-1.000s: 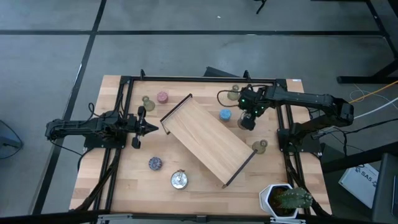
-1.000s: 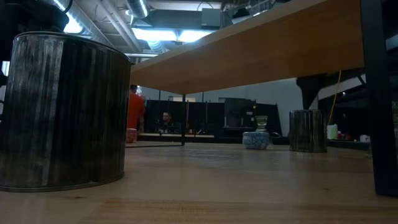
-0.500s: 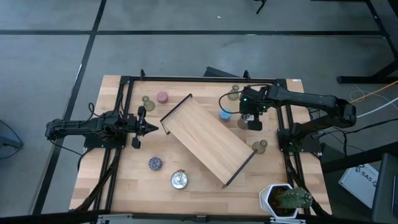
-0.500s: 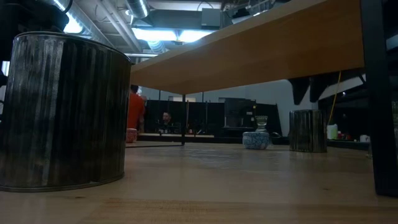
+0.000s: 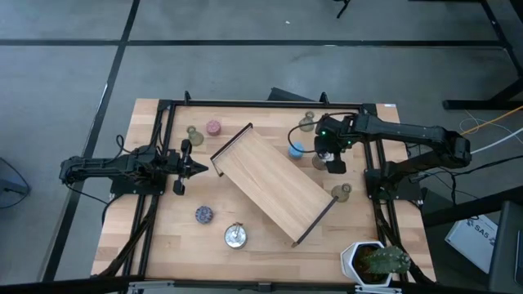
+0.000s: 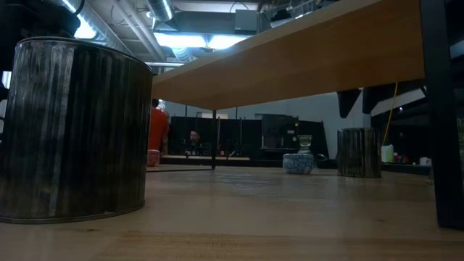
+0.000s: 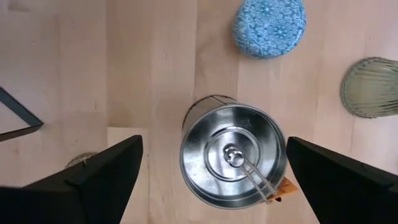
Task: Pick & Place candle stick holders
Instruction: Put the top silver scented candle can on the shelf
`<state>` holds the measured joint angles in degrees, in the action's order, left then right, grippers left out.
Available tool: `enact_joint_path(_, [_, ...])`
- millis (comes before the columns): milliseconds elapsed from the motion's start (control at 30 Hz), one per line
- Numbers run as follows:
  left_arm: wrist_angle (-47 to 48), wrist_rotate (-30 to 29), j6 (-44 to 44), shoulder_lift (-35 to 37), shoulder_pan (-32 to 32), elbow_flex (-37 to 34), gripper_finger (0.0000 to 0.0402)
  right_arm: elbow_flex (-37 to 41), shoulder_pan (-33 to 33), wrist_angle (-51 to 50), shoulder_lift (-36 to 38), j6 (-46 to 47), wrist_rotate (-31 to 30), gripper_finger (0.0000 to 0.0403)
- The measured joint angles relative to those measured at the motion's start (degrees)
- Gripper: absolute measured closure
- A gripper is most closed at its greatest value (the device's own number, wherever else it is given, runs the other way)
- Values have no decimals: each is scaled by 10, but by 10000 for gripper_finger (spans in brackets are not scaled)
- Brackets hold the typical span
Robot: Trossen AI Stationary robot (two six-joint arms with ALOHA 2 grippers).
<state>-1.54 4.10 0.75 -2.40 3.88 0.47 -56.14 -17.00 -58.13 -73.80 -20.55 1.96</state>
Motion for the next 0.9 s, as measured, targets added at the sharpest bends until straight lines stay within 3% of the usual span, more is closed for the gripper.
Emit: enact_joint_path(900, [0, 0, 0, 0, 0, 0, 398, 1, -26, -40, -5, -21, -9, 3])
